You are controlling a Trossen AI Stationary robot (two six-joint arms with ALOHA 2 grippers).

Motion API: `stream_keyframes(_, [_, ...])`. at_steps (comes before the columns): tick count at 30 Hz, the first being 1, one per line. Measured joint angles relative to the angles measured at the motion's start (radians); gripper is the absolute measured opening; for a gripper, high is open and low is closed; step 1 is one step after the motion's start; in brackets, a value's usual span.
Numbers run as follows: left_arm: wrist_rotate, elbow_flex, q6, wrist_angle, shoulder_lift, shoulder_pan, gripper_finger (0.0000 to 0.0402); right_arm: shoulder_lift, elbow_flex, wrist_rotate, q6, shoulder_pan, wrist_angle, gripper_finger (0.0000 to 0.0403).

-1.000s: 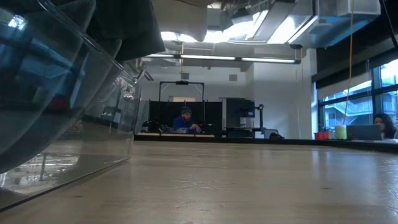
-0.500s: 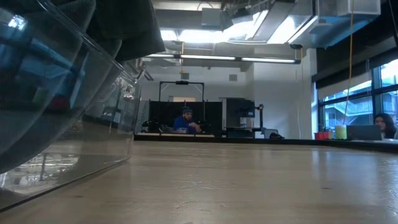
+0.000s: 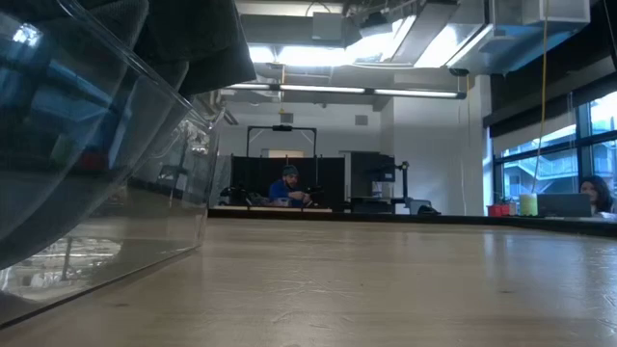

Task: Pick & Place hat
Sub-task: Put the brown cap into the left transparent bin

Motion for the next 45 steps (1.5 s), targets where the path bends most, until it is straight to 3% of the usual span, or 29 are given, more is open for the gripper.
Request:
stream_keyframes(7, [-0.123, 0.000, -0.065, -0.026, 0.044, -0.213, 0.0019, 0.000, -0.004, -0.039, 0.114, 0.000, -0.001, 0.0194])
stream_keyframes(13, [-0.278, 0.000, -0.119, -0.070, 0.111, -0.477, 0.0019, 0.000, -0.004, -0.054, 0.298, 0.001, -0.002, 0.0194])
stream_keyframes(20, [-0.610, 0.000, -0.373, -0.208, 0.198, -0.812, 0.0019, 0.000, -0.004, -0.055, 0.506, 0.002, 0.002, 0.0194])
stream_keyframes(24, [-0.799, -0.011, -0.529, -0.281, 0.267, -0.938, 0.0018, 0.003, -0.004, -0.054, 0.549, 0.010, 0.028, 0.0194])
stream_keyframes(28, [-0.854, -0.013, -0.692, -0.377, 0.342, -0.967, 0.0018, 0.015, -0.004, -0.036, 0.559, 0.017, 0.066, 0.0194])
stream_keyframes(35, [-0.780, -0.005, -0.944, -0.556, 0.403, -0.968, 0.0018, 0.052, -0.004, -0.024, 0.558, 0.023, 0.094, 0.0194])
stream_keyframes(45, [-0.759, -0.011, -0.965, -0.654, 0.405, -0.943, 0.0018, 0.091, -0.005, -0.036, 0.555, 0.041, 0.092, 0.0194])
